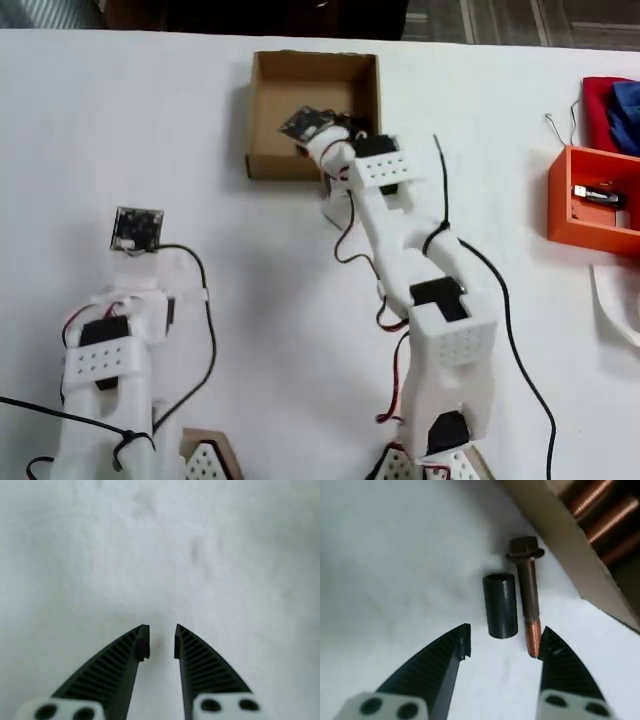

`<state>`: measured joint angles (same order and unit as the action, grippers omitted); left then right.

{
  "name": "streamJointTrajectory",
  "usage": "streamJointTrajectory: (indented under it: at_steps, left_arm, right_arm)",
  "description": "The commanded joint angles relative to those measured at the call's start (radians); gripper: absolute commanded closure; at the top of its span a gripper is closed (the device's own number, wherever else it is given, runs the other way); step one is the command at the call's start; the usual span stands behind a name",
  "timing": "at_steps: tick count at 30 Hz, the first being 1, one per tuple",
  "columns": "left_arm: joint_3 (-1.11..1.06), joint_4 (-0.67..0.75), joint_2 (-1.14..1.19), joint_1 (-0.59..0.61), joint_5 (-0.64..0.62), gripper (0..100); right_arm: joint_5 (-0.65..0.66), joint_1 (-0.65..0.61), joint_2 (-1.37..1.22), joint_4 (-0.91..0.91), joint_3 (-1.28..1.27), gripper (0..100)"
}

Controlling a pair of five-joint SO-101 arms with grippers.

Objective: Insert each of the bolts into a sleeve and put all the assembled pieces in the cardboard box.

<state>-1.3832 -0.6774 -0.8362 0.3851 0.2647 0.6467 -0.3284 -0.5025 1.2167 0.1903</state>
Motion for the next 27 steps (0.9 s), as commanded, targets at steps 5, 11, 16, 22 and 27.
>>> streamJointTrajectory:
  at_steps: [5,11,16,22,27]
  left_arm:
    - [0.002,0.012,-0.008,0.006,0.011,89]
    - [0.002,0.012,-0.008,0.006,0.011,89]
    - [0.002,0.012,-0.008,0.006,0.011,89]
    - [0.002,0.012,-0.008,0.006,0.011,89]
    - [0.002,0.012,-0.008,0.006,0.011,89]
  right_arm:
    - [0.089,0.004,-0.035,-0.073,0.006,78.6]
    - [0.089,-0.001,-0.041,-0.088,0.006,78.7]
    - [0.089,0.004,-0.041,-0.085,0.002,78.7]
    - [0.089,-0.013,-0.041,-0.081,0.0,78.8]
    - [0.089,-0.033,-0.079,-0.068,0.005,78.8]
